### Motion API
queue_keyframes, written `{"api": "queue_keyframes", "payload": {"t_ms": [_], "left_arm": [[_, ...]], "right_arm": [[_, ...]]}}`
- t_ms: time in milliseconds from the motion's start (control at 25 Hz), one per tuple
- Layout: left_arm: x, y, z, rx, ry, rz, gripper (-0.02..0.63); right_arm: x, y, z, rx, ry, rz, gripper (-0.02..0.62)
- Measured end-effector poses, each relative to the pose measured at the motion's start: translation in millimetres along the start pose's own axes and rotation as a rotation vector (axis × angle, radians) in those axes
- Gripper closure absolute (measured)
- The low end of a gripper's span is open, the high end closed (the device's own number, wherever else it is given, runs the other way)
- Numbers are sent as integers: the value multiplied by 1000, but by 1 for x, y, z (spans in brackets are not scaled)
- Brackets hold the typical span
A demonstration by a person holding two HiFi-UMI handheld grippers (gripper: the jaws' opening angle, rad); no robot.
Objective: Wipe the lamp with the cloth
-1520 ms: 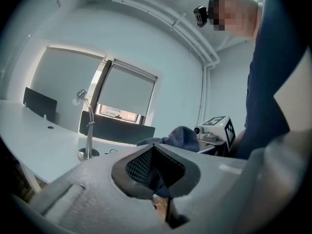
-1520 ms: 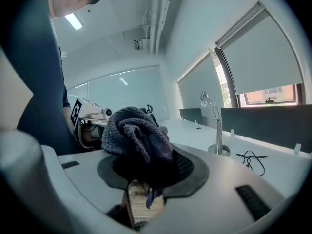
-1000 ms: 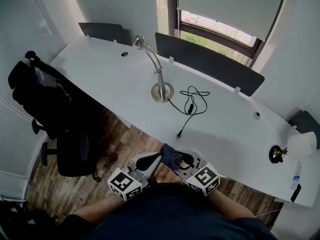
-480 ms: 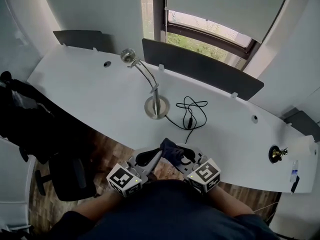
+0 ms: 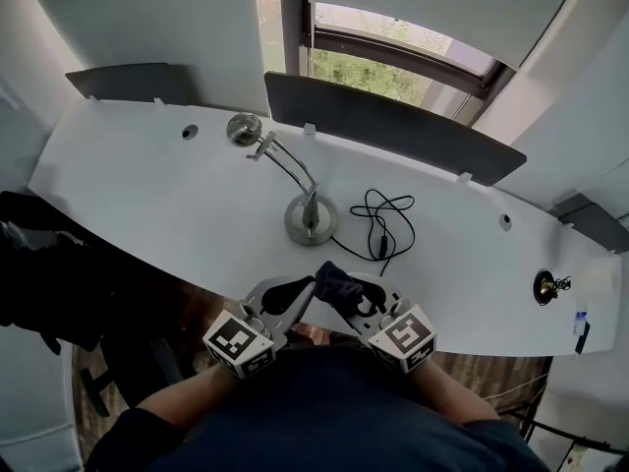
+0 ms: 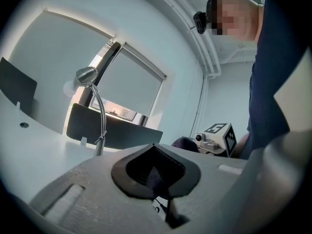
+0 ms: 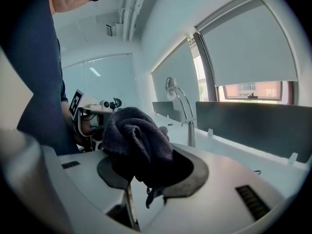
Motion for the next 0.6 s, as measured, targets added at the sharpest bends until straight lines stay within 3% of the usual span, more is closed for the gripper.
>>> {"api": "queue_keyframes", "payload": {"t_ms": [160,600], "left_arm": [[2,11,18,51,-25,9,600],[27,35,51,212,16,1,600]], "right_arm": [[-7,12,-27,12,0,17,437],[-6,43,-101,49,-67,32,437]]}}
Point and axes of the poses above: the fingertips, and each gripper's own axes: y forward along the fingers, z to its left, x out of its top, the point moved 8 cm from there along -y, backward along the fingers, and after that the axes turned 12 degrees about -x, right-handed, at the moved point
